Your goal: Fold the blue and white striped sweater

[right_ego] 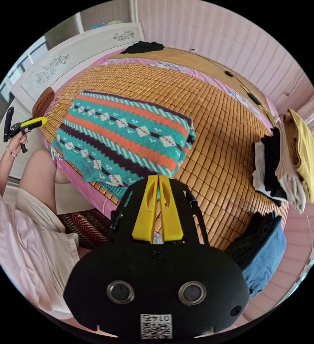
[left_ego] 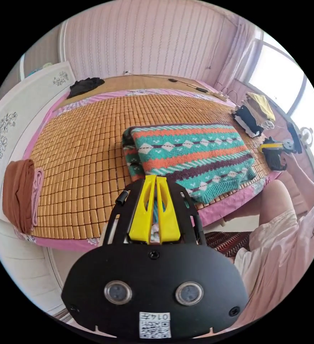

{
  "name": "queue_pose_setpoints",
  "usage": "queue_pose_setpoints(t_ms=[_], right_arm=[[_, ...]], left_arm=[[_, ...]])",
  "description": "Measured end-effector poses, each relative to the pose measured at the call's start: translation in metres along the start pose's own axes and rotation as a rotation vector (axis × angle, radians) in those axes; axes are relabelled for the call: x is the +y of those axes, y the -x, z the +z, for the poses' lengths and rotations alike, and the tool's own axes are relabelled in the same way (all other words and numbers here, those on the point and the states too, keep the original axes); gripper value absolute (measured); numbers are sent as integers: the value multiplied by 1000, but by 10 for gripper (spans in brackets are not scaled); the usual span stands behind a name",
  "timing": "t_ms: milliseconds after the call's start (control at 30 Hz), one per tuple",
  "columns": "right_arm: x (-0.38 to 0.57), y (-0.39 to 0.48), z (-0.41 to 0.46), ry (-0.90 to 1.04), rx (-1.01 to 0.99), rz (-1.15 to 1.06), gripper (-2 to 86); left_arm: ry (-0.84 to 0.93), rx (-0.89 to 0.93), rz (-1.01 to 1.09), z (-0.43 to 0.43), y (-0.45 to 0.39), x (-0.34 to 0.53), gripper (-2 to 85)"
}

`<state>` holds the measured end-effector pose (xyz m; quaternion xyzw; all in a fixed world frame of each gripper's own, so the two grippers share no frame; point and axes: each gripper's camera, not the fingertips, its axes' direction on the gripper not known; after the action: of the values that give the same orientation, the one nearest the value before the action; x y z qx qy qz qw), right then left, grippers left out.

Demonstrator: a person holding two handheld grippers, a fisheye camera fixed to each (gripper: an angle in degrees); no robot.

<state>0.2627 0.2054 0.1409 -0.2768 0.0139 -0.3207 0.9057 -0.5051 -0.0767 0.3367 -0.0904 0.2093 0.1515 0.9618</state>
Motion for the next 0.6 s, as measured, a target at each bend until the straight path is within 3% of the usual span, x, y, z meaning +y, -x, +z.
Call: queue_pose_setpoints(t_ms=[133,267,367,600], right_arm=[[-109,83,36,1,-27,-245,-3],[-213,163,100,112,70,-386,-4],[-241,194,177,340,105,-420,-5],[-293,214,163,407,22,-504,-7]], left_arm=[[8,239,49,65,-90,-10,-10],[-64,169,52,104,-137,-1,-10],[110,156,132,150,-154,17,-10],[63,170,235,163,-170,46,-10]])
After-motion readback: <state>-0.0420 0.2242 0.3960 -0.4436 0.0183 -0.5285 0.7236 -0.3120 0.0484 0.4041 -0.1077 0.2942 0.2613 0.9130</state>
